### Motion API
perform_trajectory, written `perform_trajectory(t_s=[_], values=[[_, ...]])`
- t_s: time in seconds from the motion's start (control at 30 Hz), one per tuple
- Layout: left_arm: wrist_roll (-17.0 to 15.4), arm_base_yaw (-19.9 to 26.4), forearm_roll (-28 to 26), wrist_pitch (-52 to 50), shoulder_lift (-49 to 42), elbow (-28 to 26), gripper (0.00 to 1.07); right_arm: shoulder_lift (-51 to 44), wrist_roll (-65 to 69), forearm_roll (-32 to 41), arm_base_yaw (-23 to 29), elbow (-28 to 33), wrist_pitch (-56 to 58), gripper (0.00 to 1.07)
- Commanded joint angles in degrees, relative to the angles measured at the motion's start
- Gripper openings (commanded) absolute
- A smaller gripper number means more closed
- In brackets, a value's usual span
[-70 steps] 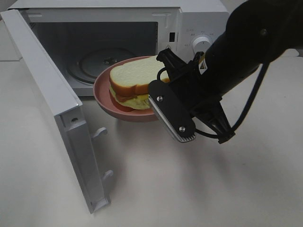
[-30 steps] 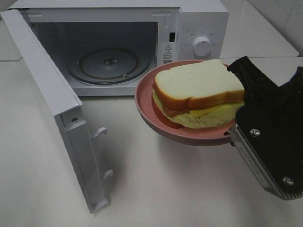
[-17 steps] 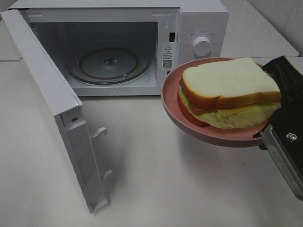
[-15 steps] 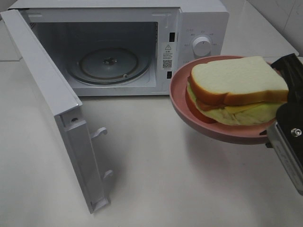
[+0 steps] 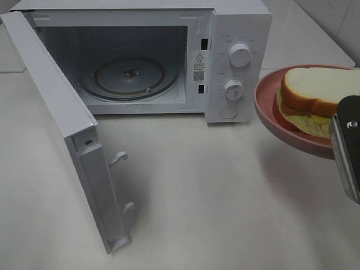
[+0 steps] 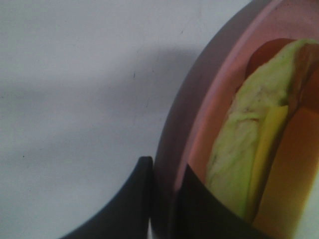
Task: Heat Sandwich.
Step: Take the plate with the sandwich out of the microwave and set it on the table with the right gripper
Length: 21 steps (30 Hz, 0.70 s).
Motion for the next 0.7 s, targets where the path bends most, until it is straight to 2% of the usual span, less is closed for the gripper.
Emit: perform_trajectory(t_s=[0.03,0.4,0.7], values=[[-0.29,0.00,-0.06,-0.34,-1.55,0.11,1.01,-0.46,8.54,-3.44,-0.17,-0.06,1.15,0.00],[-0.29,0.00,-0.06,-0.34,-1.55,0.11,1.01,0.06,28.30,-10.20,-0.17,-0.06,3.78,0.00],[-0.29,0.00,-0.06,-0.34,-1.55,0.11,1.01,7.79,44.35,-13.35,-0.17,-0.17,6.02,0.00]])
